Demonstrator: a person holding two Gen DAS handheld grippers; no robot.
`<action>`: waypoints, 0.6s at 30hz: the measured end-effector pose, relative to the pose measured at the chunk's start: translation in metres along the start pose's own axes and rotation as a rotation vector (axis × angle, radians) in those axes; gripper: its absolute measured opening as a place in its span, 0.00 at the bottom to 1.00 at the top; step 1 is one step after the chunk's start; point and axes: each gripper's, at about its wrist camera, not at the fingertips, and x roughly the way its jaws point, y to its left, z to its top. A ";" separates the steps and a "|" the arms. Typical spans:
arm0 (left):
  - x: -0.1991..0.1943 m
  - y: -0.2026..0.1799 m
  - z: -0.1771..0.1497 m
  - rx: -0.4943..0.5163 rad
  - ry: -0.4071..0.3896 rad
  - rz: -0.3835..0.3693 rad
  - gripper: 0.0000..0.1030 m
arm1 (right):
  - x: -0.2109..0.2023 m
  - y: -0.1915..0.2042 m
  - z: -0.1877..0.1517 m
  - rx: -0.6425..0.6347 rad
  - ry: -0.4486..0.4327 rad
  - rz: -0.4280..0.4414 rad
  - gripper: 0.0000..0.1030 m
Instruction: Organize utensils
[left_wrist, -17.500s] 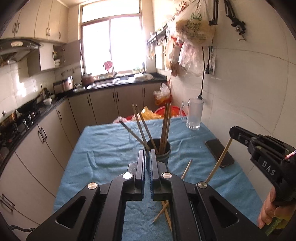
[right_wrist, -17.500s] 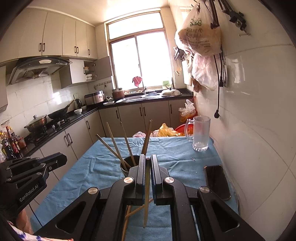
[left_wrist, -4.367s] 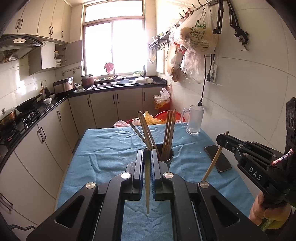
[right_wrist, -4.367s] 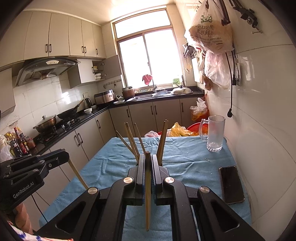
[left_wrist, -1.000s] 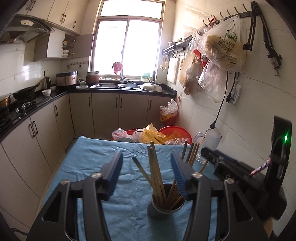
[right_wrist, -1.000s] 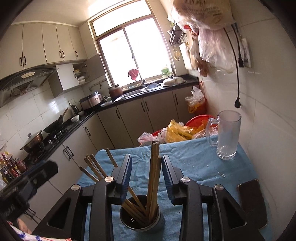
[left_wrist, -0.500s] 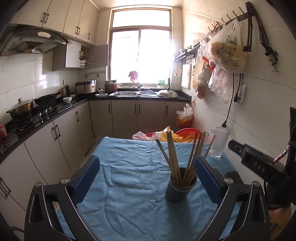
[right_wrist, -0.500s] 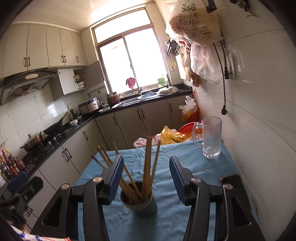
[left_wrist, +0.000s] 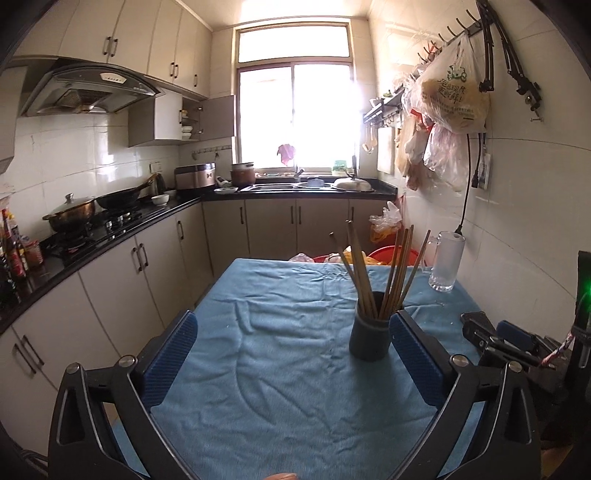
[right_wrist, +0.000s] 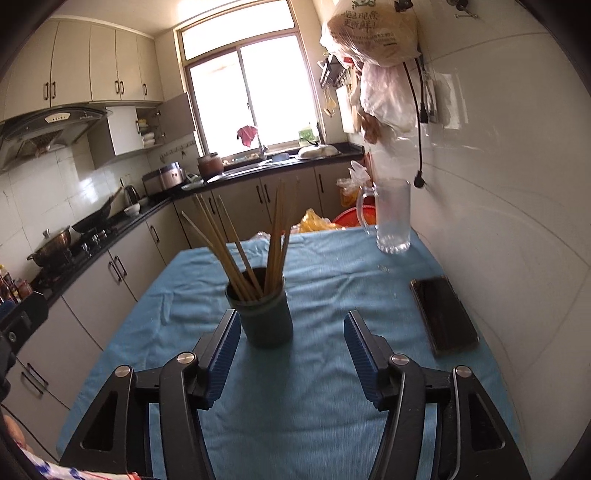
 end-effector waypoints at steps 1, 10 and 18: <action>-0.002 0.001 -0.002 -0.003 0.003 0.002 1.00 | -0.002 0.000 -0.004 0.004 0.006 -0.002 0.61; -0.004 0.001 -0.031 -0.010 0.084 -0.012 1.00 | -0.018 0.010 -0.026 -0.053 0.001 -0.050 0.63; -0.003 -0.008 -0.043 0.021 0.120 -0.034 1.00 | -0.025 0.018 -0.028 -0.096 -0.030 -0.080 0.66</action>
